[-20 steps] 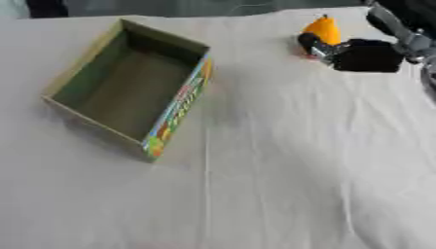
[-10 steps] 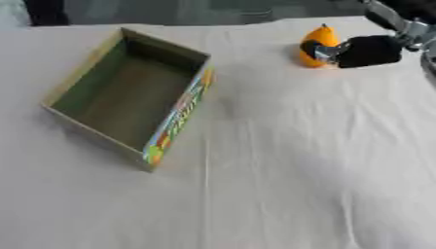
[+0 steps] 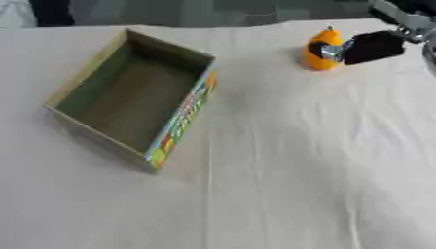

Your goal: Pick up objects on the table and place them in the box.

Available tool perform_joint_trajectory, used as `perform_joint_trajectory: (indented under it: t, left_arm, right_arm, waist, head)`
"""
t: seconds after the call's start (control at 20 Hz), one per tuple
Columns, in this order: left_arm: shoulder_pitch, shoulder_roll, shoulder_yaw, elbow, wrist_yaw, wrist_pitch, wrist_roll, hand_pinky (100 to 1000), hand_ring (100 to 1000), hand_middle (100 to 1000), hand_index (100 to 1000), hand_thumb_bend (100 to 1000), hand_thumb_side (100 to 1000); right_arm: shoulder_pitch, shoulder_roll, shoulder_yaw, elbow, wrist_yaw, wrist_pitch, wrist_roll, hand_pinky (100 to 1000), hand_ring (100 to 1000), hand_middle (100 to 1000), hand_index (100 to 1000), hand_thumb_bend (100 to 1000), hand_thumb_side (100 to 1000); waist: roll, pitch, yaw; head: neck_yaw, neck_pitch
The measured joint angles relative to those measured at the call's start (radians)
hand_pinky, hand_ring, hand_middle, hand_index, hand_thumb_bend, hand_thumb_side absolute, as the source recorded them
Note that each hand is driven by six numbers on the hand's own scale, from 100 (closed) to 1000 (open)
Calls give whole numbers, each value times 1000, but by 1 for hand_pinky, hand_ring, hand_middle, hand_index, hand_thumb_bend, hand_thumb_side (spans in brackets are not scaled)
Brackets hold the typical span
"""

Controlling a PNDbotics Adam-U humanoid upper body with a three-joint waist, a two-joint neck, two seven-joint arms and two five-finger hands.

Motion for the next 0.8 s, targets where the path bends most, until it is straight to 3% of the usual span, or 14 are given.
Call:
perform_joint_trajectory:
  t: [0.25,0.5,0.8]
  left_arm:
    - [-4,0,-1,0,1,-1,-2,801,769,755,914,100,965]
    - [-5,0,-6,0,2,-1,-5,801,768,755,914,100,965]
    - [-6,0,-6,0,8,0,-7,801,769,755,914,100,964]
  right_arm:
    - [-65,33,6,113,1,-39,69,873,970,889,990,490,601]
    - [-133,73,-8,226,44,-87,137,873,973,889,993,403,545]
    - [-182,119,-41,362,108,-125,166,871,971,889,993,395,536]
  waist:
    - [0,2,3]
    - [0,6,4]
    - [0,12,7]
  head:
    - [-4,-18]
    - [-9,-25]
    - [-12,-25]
